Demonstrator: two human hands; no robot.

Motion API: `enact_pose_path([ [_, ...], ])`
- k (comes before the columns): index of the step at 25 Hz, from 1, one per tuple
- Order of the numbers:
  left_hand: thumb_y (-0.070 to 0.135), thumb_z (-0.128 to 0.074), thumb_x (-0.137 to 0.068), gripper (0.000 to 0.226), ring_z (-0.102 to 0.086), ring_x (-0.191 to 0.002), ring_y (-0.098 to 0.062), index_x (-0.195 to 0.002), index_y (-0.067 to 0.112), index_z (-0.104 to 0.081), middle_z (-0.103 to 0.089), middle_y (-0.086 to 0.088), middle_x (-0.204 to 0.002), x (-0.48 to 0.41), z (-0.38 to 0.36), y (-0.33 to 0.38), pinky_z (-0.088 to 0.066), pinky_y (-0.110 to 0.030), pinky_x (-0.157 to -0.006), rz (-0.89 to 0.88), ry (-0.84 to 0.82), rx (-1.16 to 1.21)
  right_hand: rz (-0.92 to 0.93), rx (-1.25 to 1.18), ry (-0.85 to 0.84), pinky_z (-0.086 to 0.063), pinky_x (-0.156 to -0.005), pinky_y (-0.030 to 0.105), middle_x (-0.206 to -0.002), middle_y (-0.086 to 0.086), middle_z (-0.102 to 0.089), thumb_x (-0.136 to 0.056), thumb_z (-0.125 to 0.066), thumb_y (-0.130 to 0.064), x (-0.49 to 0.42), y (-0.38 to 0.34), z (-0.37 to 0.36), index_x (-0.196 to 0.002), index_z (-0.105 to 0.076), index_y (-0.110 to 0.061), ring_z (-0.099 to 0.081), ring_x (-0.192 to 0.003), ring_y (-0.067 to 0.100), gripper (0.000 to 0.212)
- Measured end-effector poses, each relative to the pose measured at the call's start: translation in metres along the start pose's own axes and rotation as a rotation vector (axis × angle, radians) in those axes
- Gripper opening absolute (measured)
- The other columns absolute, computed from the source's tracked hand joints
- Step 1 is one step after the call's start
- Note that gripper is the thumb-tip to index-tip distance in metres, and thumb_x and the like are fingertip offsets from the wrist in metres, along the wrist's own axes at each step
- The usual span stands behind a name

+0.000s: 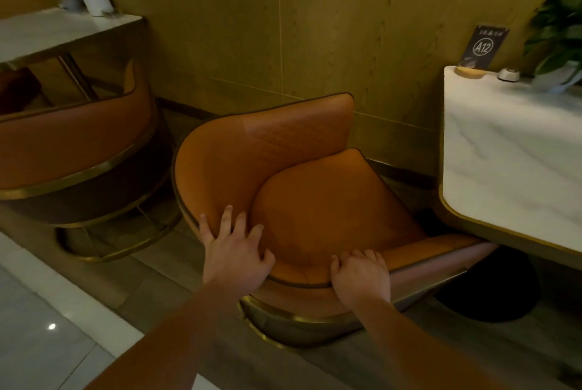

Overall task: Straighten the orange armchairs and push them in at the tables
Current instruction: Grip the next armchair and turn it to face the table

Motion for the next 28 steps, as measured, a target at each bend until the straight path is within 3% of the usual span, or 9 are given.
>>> enact_pose_path([
  [7, 0.062, -0.028, -0.088, 0.059, -0.016, -0.149, -0.035, -0.134, 0.036, -0.055, -0.042, -0.006, -0.153, -0.074, -0.011, -0.031, 0.003, -0.072, -0.112, -0.091, 0.013, -0.055, -0.090, 0.002, -0.008, -0.040, -0.101, 0.042, -0.101, -0.004, -0.069, -0.099, -0.021, -0.045, -0.059, -0.026, -0.004, -0.095, -0.069, -0.027, -0.056, -0.101, 0.022, 0.051],
  [14, 0.066, -0.021, -0.090, 0.066, -0.010, -0.150, -0.039, -0.148, 0.037, -0.036, -0.029, -0.008, -0.160, -0.151, -0.013, -0.039, 0.011, -0.071, -0.111, -0.139, -0.051, -0.110, -0.129, -0.009, -0.104, -0.036, -0.102, 0.047, -0.110, -0.001, -0.066, -0.097, -0.014, -0.044, -0.123, -0.036, -0.006, -0.100, -0.064, -0.029, -0.051, -0.108, 0.026, 0.052],
  [20, 0.064, -0.025, -0.090, 0.065, -0.012, -0.150, -0.037, -0.146, 0.037, -0.043, -0.033, -0.007, -0.158, -0.202, -0.017, -0.051, 0.010, -0.070, -0.112, -0.154, -0.048, -0.103, -0.157, -0.022, -0.054, -0.038, -0.100, 0.046, -0.112, -0.003, -0.067, -0.097, -0.018, -0.046, -0.167, -0.046, -0.003, -0.102, -0.065, -0.028, -0.055, -0.108, 0.024, 0.050],
  [28, 0.066, -0.022, -0.091, 0.066, -0.005, -0.151, -0.036, -0.150, 0.040, -0.033, -0.023, -0.006, -0.162, -0.264, -0.025, -0.058, 0.009, -0.069, -0.113, -0.170, -0.065, -0.130, -0.162, -0.043, -0.022, -0.038, -0.103, 0.045, -0.111, -0.003, -0.068, -0.099, -0.020, -0.045, -0.216, -0.052, 0.003, -0.103, -0.065, -0.028, -0.057, -0.109, 0.022, 0.049],
])
Point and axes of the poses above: each hand's wrist, its own x-axis away from the middle knuckle, its own z-axis out of the back of the hand, y = z × x, the point moved 7 cm from there along -x, towards the middle knuckle
